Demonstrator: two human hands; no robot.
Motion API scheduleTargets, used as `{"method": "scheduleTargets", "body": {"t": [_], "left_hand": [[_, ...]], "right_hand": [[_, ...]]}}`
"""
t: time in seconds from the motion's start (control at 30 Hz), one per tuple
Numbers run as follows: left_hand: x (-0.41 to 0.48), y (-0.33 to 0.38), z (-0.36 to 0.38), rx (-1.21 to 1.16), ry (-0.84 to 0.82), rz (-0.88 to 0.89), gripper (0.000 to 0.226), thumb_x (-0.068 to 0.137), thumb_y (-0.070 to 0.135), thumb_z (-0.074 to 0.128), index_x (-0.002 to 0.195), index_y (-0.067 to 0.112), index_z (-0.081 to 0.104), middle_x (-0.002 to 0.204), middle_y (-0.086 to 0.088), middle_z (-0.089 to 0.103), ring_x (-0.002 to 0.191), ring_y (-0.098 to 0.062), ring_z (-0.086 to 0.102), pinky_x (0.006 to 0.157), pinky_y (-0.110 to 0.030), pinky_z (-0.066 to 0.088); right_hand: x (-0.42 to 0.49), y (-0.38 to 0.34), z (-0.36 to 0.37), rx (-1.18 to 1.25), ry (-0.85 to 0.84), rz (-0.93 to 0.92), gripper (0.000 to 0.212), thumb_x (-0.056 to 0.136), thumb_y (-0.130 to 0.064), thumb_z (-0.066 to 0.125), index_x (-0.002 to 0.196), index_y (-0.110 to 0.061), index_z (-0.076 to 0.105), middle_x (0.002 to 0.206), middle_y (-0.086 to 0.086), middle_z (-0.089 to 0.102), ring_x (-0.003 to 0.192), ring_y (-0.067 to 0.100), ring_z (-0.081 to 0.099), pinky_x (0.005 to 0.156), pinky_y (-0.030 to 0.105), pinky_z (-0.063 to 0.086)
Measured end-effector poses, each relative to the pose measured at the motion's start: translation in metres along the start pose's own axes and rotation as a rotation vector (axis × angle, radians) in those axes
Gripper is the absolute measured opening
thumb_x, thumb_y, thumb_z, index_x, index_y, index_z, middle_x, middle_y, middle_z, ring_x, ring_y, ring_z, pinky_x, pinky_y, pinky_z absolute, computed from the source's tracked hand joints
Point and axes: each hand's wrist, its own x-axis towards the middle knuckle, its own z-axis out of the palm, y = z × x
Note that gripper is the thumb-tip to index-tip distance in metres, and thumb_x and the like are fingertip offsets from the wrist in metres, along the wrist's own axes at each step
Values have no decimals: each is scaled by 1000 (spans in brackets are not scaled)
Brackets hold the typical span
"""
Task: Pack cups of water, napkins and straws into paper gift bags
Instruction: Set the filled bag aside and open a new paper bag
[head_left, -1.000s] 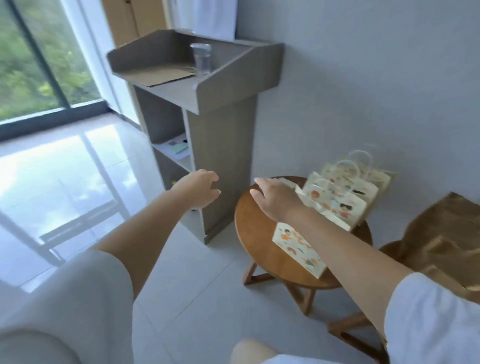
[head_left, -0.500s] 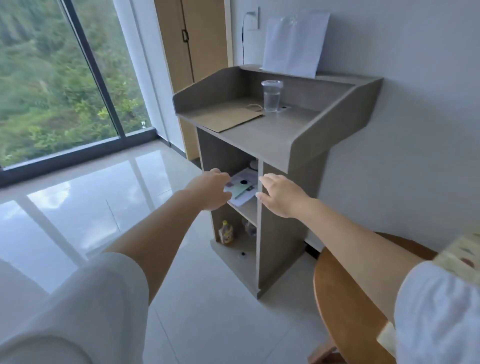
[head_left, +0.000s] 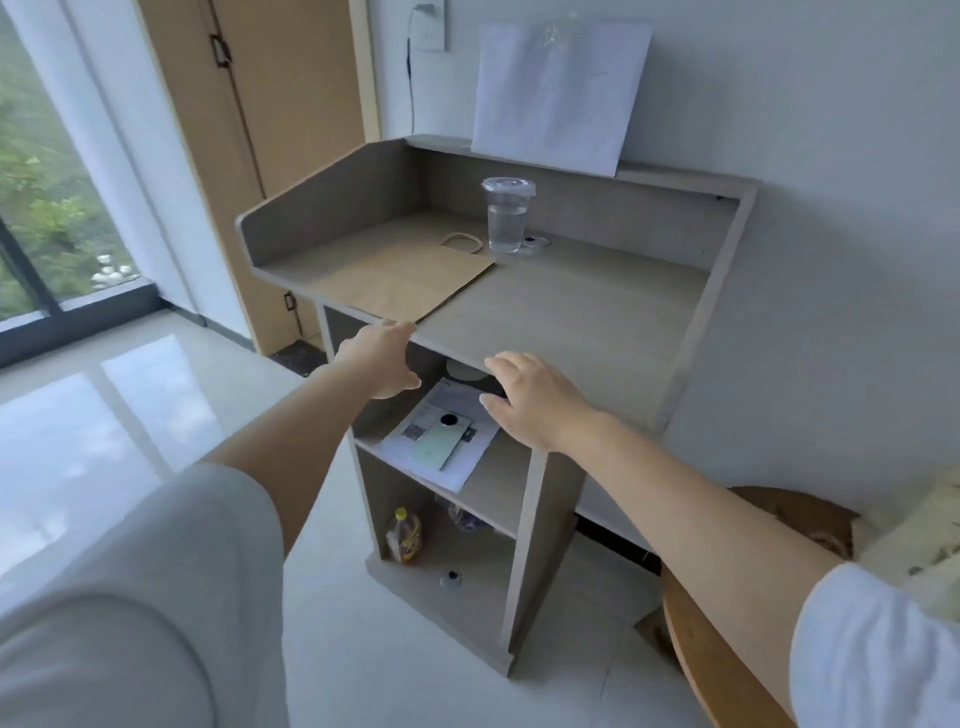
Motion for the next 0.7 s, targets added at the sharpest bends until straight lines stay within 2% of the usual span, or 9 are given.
{"method": "scheduleTargets", "body": {"t": [0.1, 0.17, 0.27, 0.33, 0.37, 0.43, 0.53, 0.63, 0.7], "left_hand": [[51, -26, 0, 81, 9, 102, 72, 85, 17, 65, 147, 16, 27, 147, -6, 35, 132, -29, 37, 103, -45, 39], [77, -45, 2, 189, 0, 187, 76, 85, 15, 65, 148, 16, 21, 153, -6, 25, 141, -27, 23, 110, -48, 29], [109, -70, 10, 254, -54, 198, 93, 85, 30, 68, 152, 19, 5, 160, -5, 2, 146, -30, -6, 115, -55, 9], [120, -78, 18, 202, -96, 198, 94, 86, 43, 64, 152, 21, 2, 160, -4, 6, 146, -31, -8, 114, -57, 5], [123, -80, 20, 187, -101, 224, 89, 87, 47, 61, 152, 21, 5, 158, -4, 15, 146, -31, -3, 114, -57, 7], [128, -85, 24, 189, -15, 320, 70, 91, 51, 52, 147, 22, 23, 147, -4, 36, 142, -28, 17, 112, -50, 17], [135, -97, 25, 221, 178, 491, 44, 96, 51, 41, 130, 24, 51, 120, -3, 54, 119, -26, 43, 100, -37, 29], [138, -107, 33, 62, 349, 686, 36, 99, 39, 42, 112, 18, 68, 95, -6, 60, 94, -30, 55, 83, -37, 38], [128, -106, 38, -91, 485, 844, 39, 93, 38, 44, 90, 14, 75, 76, -4, 61, 70, -28, 59, 63, -35, 44]], "right_hand": [[37, -16, 4, 49, 54, 105, 47, 99, -31, 37, 139, -6, 36, 143, 10, 38, 132, 25, 32, 109, 34, 27], [56, -28, 10, 89, 58, 176, 50, 100, -32, 36, 143, -7, 31, 148, 8, 32, 135, 24, 28, 110, 33, 23], [82, -40, 19, 149, 95, 253, 50, 100, -31, 37, 144, -8, 30, 150, 6, 30, 136, 21, 27, 110, 29, 21], [98, -48, 25, 219, 135, 306, 49, 100, -31, 38, 143, -8, 33, 148, 5, 33, 135, 19, 29, 110, 29, 23], [105, -52, 27, 272, 141, 342, 49, 99, -31, 39, 142, -9, 34, 147, 5, 34, 134, 19, 31, 109, 30, 25], [117, -60, 30, 389, 162, 434, 47, 99, -31, 40, 141, -10, 37, 146, 5, 36, 132, 19, 36, 108, 31, 29], [137, -69, 29, 512, 227, 531, 44, 98, -31, 42, 136, -9, 43, 141, 6, 43, 127, 20, 42, 101, 30, 33], [151, -77, 31, 591, 342, 665, 34, 96, -34, 44, 113, -8, 57, 113, 9, 60, 98, 19, 53, 82, 28, 41], [158, -79, 31, 769, 437, 787, 34, 94, -38, 48, 91, -6, 58, 89, 12, 61, 78, 22, 57, 74, 38, 52]]}}
